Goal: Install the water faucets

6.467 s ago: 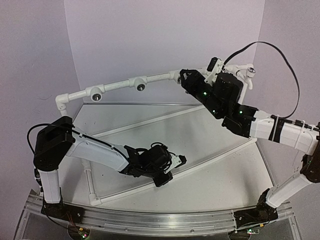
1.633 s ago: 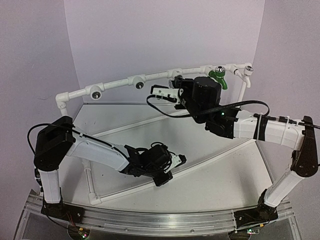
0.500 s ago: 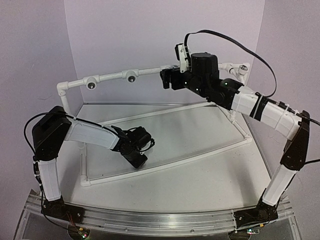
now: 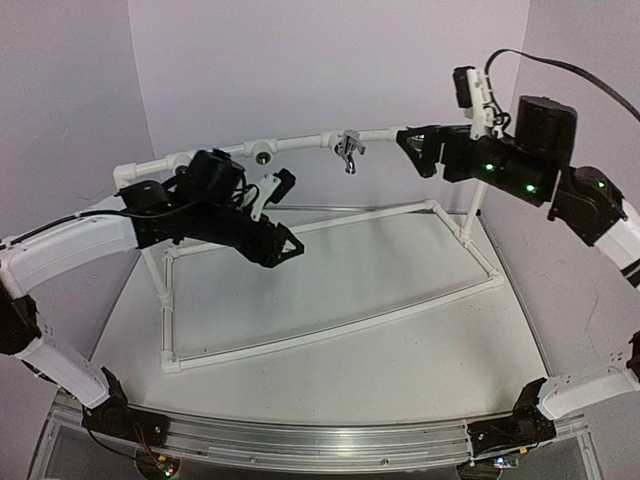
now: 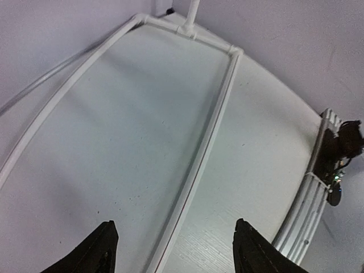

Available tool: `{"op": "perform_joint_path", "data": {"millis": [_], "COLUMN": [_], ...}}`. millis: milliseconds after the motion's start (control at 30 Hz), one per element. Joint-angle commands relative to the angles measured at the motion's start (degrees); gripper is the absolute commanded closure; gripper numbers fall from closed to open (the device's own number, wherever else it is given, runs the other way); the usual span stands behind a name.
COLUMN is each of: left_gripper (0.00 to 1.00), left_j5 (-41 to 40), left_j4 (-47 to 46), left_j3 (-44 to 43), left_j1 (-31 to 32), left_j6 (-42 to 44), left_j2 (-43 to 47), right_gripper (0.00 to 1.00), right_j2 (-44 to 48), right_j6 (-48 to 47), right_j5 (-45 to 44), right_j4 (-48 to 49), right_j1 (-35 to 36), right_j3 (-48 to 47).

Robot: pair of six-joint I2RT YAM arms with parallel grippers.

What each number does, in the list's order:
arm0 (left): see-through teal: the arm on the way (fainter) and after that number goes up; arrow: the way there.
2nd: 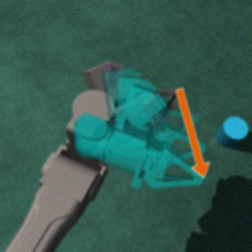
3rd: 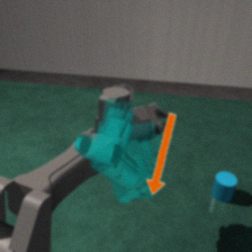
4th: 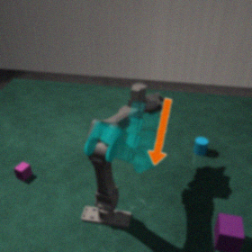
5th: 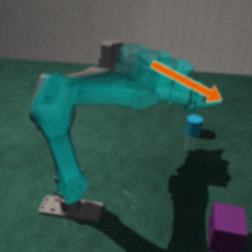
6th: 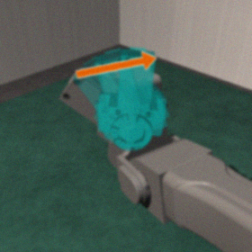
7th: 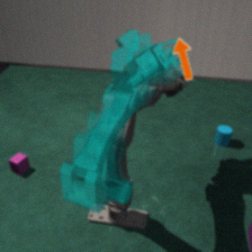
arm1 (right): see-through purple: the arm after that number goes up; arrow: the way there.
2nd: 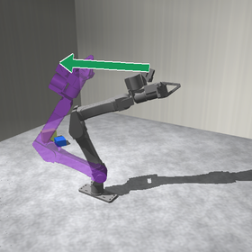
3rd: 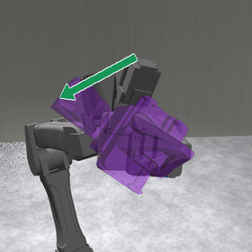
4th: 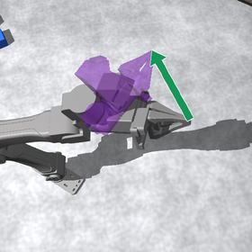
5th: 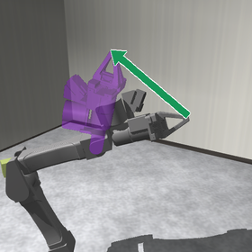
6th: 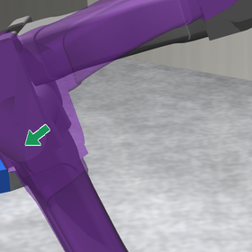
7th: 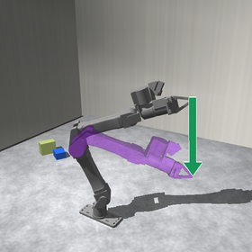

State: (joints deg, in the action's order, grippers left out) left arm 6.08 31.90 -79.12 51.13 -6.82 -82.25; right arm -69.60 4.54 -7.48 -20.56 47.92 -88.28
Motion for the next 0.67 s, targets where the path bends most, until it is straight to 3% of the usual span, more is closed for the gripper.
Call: {"op": "perform_joint_path", "data": {"millis": [0, 267, 633], "left_gripper": [0.26, 0.18, 0.00], "left_j5": [7.75, -2.47, -7.50], "left_j4": [-1.47, -9.19, -9.19], "left_j3": [-3.99, -6.02, -11.03], "left_j1": [0.11, 0.15, 0.13], "left_j6": [2.06, 2.67, 5.37], "left_j2": [9.58, 23.74, 27.23], "right_gripper": [0.02, 0.02, 0.02], "right_j2": [5.69, 10.89, 13.96], "right_j6": [1.39, 0.75, -1.99], "right_j5": [-0.52, -1.96, -1.69], "right_j4": [2.03, 3.55, 8.32], "right_j1": [-0.04, -0.02, -0.02], "right_j3": [2.66, 4.80, 7.56]}}
